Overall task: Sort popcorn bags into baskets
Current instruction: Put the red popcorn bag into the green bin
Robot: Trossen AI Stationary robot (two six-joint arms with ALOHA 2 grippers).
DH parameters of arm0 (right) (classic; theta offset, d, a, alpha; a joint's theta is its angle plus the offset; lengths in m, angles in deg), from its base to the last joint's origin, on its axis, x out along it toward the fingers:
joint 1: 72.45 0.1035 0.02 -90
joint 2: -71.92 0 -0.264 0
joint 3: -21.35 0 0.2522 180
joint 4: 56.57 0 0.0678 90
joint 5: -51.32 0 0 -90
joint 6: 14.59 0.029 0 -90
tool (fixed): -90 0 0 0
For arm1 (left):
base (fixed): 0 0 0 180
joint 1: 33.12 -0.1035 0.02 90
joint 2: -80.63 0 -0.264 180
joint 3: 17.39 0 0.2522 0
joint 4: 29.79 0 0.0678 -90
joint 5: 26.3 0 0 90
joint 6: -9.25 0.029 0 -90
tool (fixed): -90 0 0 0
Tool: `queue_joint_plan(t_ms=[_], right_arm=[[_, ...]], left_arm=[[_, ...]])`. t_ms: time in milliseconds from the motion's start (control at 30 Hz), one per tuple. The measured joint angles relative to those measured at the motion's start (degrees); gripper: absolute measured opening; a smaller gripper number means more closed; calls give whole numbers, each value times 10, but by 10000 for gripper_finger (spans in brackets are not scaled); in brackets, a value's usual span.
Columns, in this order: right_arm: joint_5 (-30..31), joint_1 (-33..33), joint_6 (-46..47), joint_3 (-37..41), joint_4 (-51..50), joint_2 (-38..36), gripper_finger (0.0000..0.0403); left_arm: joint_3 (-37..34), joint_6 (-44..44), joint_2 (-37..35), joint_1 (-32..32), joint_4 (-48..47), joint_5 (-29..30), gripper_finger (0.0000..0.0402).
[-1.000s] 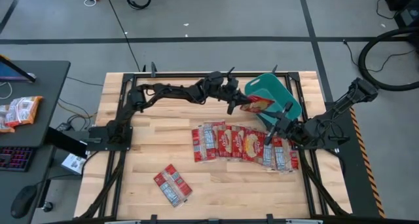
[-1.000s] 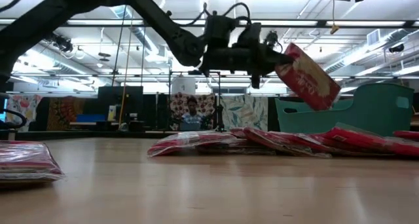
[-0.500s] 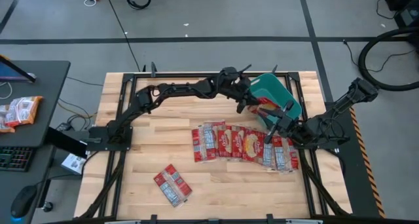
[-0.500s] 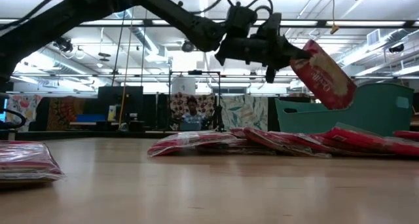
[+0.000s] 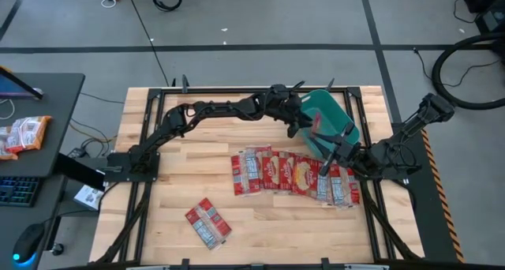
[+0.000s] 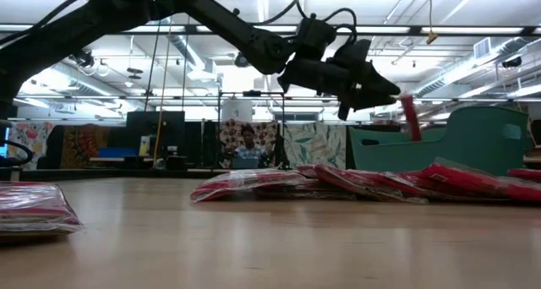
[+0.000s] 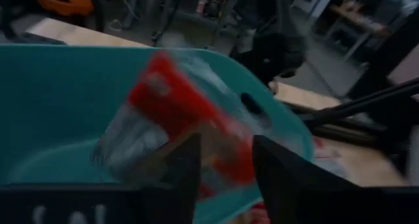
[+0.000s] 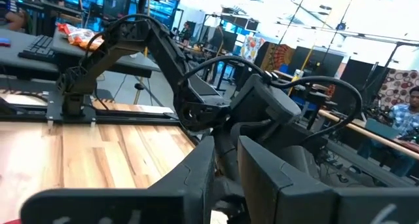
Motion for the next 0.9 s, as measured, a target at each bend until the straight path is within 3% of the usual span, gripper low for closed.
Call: queue_joint_plan(t_ms=[200, 333, 633, 767, 900], right_arm=[[5, 4, -2, 0, -1, 0, 74], [6, 4, -4, 0, -8, 0, 74], [7, 3, -4, 0, -15, 0, 74], [7, 3, -4, 0, -15, 0, 74], [9, 3, -4, 0, -21, 0, 74]], left_arm=[[-1, 86, -28, -17, -31, 43, 185], [0, 149, -62, -28, -120, 94, 187], [0, 271, -112, -16, -321, 89, 175], [0, 340, -112, 1, -349, 93, 172], [-1, 458, -112, 33, -353, 178, 172]])
